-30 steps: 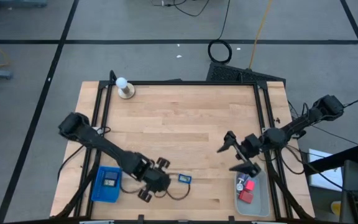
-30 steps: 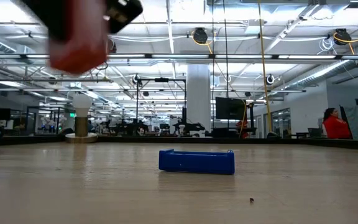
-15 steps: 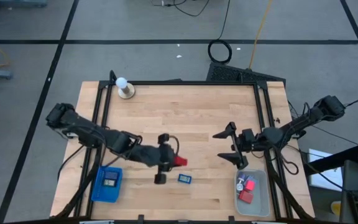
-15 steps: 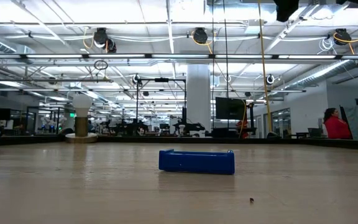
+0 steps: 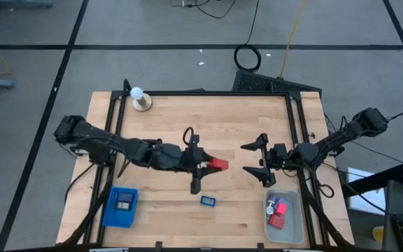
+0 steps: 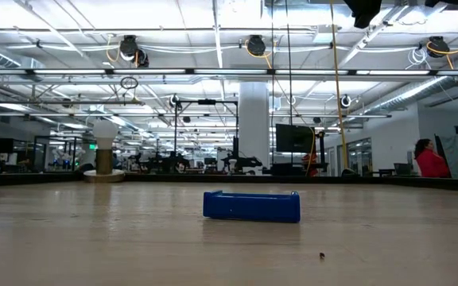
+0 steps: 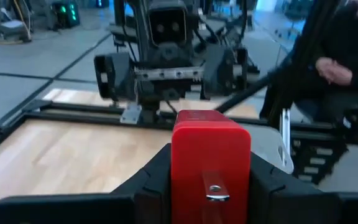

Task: Pick & Place Office items
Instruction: Put the red charger adapter into the gray bin

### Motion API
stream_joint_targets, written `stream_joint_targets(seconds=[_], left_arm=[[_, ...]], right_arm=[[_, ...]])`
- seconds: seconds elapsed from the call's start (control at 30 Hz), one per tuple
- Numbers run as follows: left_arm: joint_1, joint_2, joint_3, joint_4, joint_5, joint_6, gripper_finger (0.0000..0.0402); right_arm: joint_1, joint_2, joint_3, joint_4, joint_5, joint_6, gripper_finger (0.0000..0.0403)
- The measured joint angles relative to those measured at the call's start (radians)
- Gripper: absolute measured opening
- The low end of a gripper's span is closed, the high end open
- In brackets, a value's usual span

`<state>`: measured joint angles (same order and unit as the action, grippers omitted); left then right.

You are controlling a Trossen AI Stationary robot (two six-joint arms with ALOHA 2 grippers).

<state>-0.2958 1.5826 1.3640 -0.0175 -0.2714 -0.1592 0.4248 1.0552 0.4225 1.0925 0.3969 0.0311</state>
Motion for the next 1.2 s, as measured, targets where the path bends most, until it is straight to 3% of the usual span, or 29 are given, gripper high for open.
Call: stream_joint_targets(seconds=[0.57,1.2], left_arm=[[0.099,0.110,-0.001,0.229,0.155,-0.026,0.0112],[0.169,0.163,0.001,0.363,0.282,-0.029,0.0112]], right_arm=[[-0.029,0.011,0.000,0.057,-0.003,-0.040,0.0357],[-0.058,0.016,0.000,0.085,-0.009,-0.032,0.0357]])
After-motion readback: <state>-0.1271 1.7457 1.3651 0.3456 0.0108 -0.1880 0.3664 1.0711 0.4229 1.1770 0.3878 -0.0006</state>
